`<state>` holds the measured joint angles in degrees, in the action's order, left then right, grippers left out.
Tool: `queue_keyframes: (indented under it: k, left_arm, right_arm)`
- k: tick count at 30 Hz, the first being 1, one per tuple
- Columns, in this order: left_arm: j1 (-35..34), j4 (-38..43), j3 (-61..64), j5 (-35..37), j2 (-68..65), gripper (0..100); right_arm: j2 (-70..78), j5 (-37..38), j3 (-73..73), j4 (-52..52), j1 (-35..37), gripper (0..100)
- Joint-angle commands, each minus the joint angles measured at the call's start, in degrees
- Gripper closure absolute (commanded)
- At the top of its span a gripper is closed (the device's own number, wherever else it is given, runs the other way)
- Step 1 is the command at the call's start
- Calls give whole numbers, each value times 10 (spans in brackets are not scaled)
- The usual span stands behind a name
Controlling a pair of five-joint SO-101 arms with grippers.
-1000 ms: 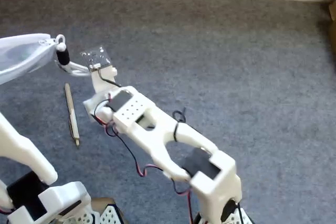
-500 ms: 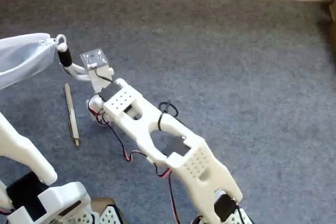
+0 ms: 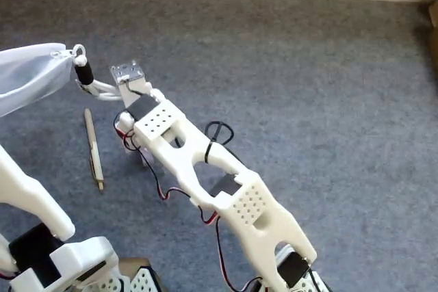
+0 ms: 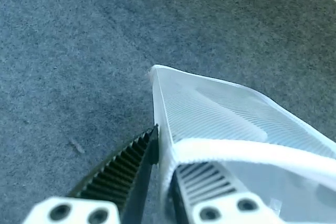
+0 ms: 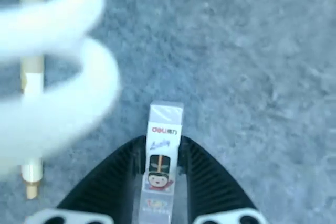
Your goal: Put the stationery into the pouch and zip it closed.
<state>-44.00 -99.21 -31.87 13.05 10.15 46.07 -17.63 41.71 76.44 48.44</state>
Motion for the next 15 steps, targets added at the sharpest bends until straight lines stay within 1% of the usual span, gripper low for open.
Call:
queue_keyframes:
  k: [1,11,15]
  left_arm:
    - [16,1,-9,-3,10,993]
    - [79,0,-10,1,11,993]
    - [96,-1,-8,8,11,993]
  right_arm:
    - [-18,-4,74,65,-17,994]
    - [-18,-5,210,234,-42,994]
    - [-19,-5,250,247,-64,994]
